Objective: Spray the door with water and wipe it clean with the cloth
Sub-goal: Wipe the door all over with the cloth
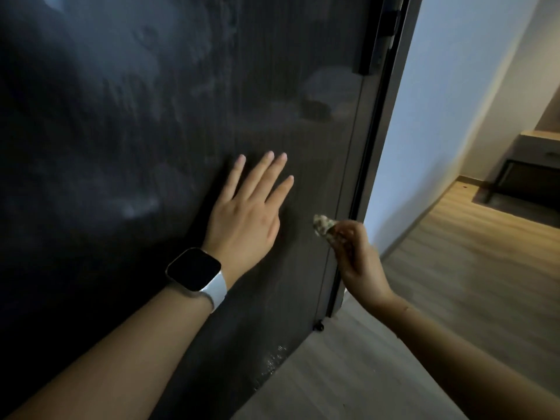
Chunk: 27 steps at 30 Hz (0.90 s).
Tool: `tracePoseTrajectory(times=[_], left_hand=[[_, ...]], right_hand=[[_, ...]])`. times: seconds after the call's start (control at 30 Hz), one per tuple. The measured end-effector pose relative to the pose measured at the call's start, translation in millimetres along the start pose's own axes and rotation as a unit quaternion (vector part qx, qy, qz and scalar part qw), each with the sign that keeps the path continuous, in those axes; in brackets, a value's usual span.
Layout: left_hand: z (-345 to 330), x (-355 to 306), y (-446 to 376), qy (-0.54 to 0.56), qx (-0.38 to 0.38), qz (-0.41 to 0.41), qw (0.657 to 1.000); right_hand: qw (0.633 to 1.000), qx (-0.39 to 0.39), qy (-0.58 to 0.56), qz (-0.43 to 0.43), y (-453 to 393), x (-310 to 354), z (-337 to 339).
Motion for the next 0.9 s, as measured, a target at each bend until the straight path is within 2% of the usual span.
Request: tracePoseTrajectory(times=[0.13, 0.23, 0.37, 0.5, 0.63, 0.77, 0.83, 0.9], left_hand=[[-22.1, 2.1, 1.6, -0.021, -0.001, 0.078, 0.997], [-28.8, -0.4, 4.7, -0.083, 0.013, 0.098, 0.992], [-18.6, -5.1, 4.7, -0.131, 0.081, 0.110, 0.982], [-8.1, -2.1, 0.9, -0.116, 0.135, 0.106, 0.978], [-1.1, -6.8, 10.2, -0.120, 0.133, 0.135, 0.975], [-1.9, -8.2, 39.0, -0.148, 0.139, 0.179, 0.963], [-6.5, -1.6, 49.2, -0.160, 0.165, 0.165, 0.959], [-8.7, 4.7, 53.7, -0.171, 0.186, 0.152, 0.955]], right_hand=[[0.996, -0.042, -0.062, 0.049, -63.3, -9.2, -14.7], [0.986, -0.083, -0.122, 0.077, -96.6, -13.3, -29.4], [0.989, -0.087, -0.067, 0.099, -108.6, -14.2, -33.8], [0.990, -0.083, -0.054, 0.101, -112.6, -14.6, -33.1], [0.979, -0.132, -0.022, 0.152, -112.9, -28.2, -40.5], [0.971, -0.189, -0.081, 0.122, -92.6, -25.4, -65.9], [0.971, -0.186, -0.098, 0.112, -71.9, -22.4, -81.9], [0.974, -0.150, -0.098, 0.138, -43.6, -22.8, -99.1]])
Point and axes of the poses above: each hand's wrist, its own y-axis away from the middle knuckle, its own z-axis out of the back of the hand, x = y × z, the point moved 1 cm from there along -y, towards the middle knuckle, and after that the axes turned 8 degrees about z, right-handed, at the moved point
